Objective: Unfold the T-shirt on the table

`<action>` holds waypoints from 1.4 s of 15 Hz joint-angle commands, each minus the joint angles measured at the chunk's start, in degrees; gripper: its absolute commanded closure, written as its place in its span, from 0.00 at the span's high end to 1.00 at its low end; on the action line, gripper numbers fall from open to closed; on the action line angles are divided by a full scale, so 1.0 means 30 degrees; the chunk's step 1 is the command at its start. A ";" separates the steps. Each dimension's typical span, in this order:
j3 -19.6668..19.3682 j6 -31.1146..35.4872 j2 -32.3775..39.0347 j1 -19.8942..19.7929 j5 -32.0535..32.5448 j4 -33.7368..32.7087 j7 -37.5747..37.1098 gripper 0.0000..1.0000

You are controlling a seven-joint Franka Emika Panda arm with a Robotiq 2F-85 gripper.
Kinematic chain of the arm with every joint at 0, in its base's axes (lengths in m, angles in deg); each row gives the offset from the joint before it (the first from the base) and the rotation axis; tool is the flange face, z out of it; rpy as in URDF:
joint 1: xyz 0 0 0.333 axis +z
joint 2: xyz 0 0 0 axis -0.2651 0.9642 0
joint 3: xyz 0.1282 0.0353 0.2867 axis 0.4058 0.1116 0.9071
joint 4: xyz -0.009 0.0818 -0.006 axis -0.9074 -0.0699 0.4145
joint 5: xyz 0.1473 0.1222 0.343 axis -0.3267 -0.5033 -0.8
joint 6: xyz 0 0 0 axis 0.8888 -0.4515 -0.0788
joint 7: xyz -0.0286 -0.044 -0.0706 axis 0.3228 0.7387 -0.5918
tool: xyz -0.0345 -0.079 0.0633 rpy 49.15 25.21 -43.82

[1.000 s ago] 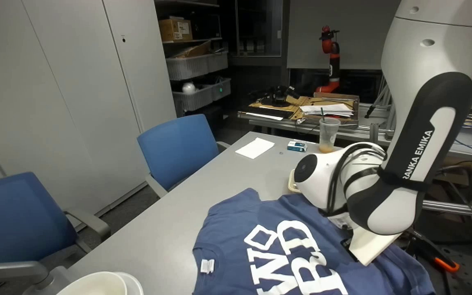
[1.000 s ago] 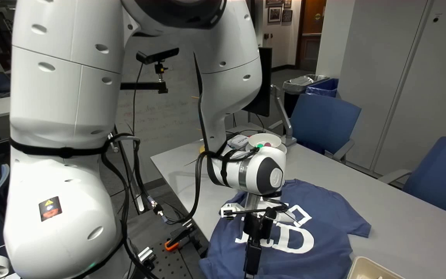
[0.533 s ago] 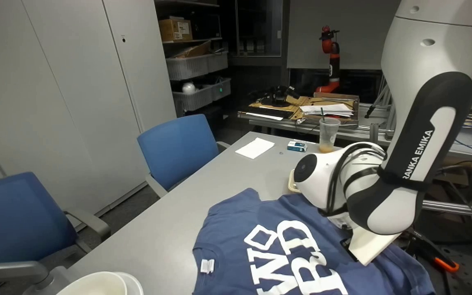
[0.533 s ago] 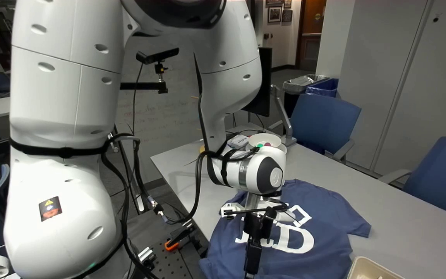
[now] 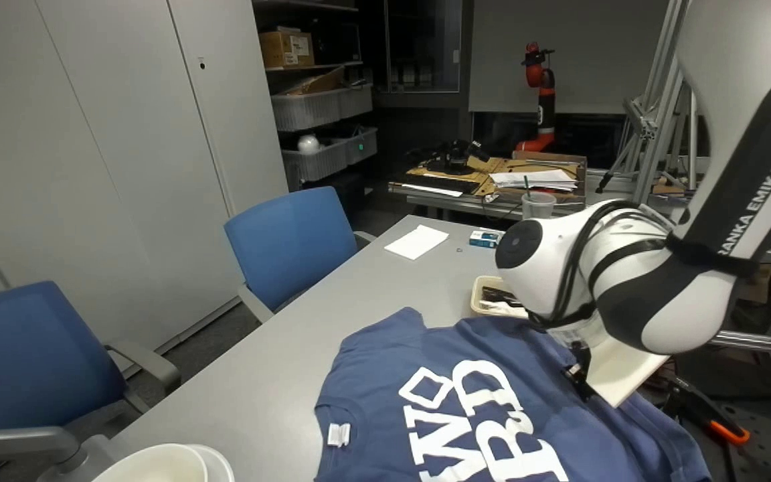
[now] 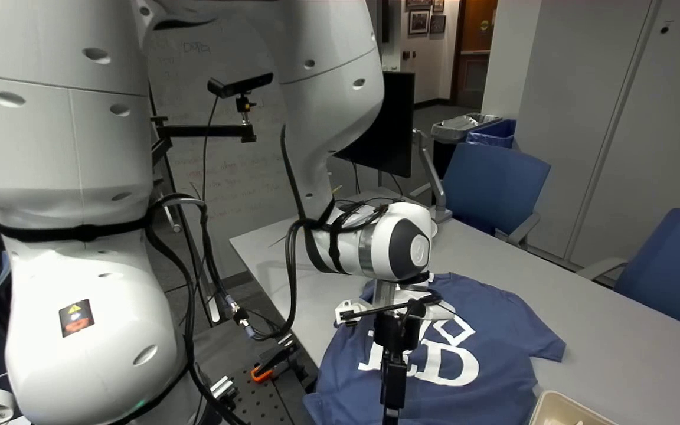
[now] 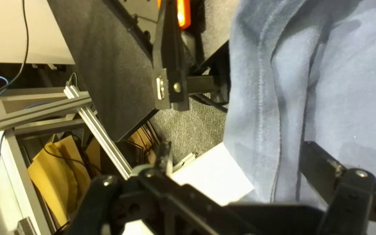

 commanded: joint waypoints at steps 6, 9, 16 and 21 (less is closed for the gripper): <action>0.1216 0.3412 -0.7015 -0.2290 0.4131 0.2694 0.1224 1.00; 0.1781 0.5354 -0.9178 -0.2894 0.4451 0.3716 0.2010 1.00; 0.1233 1.1039 -0.8154 -0.0756 0.2913 0.2483 0.5636 1.00; -0.0204 1.3784 -0.7265 0.3028 0.1929 0.2485 0.7534 1.00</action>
